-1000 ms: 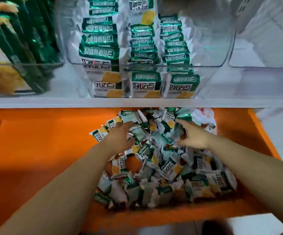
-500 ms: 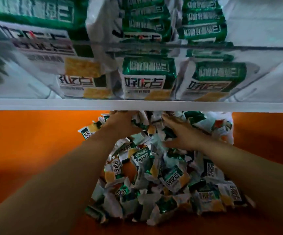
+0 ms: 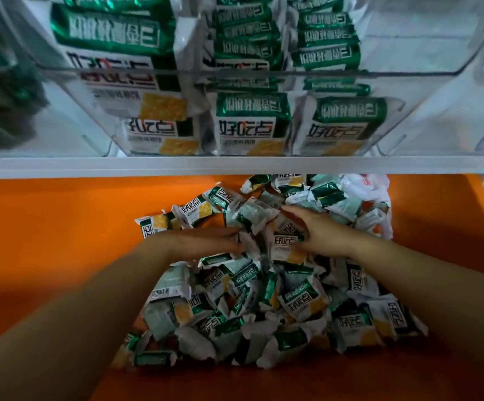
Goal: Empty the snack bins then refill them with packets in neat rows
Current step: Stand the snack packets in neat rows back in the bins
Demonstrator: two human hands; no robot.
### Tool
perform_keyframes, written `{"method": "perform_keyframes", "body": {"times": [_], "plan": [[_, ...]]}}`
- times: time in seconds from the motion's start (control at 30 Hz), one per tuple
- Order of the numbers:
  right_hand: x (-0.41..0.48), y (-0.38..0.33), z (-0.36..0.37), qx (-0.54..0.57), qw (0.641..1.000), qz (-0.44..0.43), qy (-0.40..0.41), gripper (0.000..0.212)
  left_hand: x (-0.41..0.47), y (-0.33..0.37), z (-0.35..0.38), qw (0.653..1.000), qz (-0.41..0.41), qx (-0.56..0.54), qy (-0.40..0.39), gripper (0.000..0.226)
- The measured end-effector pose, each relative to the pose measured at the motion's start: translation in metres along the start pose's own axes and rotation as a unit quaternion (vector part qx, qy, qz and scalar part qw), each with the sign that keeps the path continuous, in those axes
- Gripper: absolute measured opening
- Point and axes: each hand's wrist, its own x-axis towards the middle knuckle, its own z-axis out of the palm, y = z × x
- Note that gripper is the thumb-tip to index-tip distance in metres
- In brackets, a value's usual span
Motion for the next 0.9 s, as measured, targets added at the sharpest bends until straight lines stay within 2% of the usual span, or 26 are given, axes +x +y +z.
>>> {"method": "perform_keyframes", "body": {"times": [0.13,0.2,0.33,0.47,0.57,0.7,0.83,0.9], "plan": [[0.017,-0.002,-0.004,0.007,1.000,-0.002,-0.020,0.110,0.012,-0.008,-0.001,0.991,0.065,-0.096,0.062,0.039],[0.028,-0.005,-0.006,-0.004,0.999,-0.007,-0.040,0.115,0.017,-0.017,-0.002,0.991,0.072,-0.087,0.078,0.043],[0.043,-0.012,-0.003,-0.011,0.997,-0.034,-0.065,0.121,0.023,-0.031,-0.010,0.995,0.065,-0.055,0.056,0.073],[0.046,-0.014,0.007,0.005,0.995,-0.061,-0.081,0.119,0.025,-0.034,-0.007,0.993,0.036,0.089,0.067,0.096],[0.037,-0.015,0.009,-0.010,0.993,-0.087,-0.081,0.121,0.029,-0.035,0.000,0.994,0.045,0.054,0.082,0.100],[0.027,-0.017,0.012,-0.044,0.989,-0.122,-0.075,0.117,0.028,-0.031,0.003,0.989,0.088,0.024,0.119,0.089],[0.019,-0.026,0.013,-0.103,0.984,-0.105,-0.104,0.090,0.028,-0.029,0.011,0.984,0.091,0.056,0.145,0.071],[0.016,-0.030,0.012,-0.109,0.984,-0.097,-0.104,0.087,0.028,-0.029,0.014,0.979,0.089,0.087,0.161,0.076]]}}
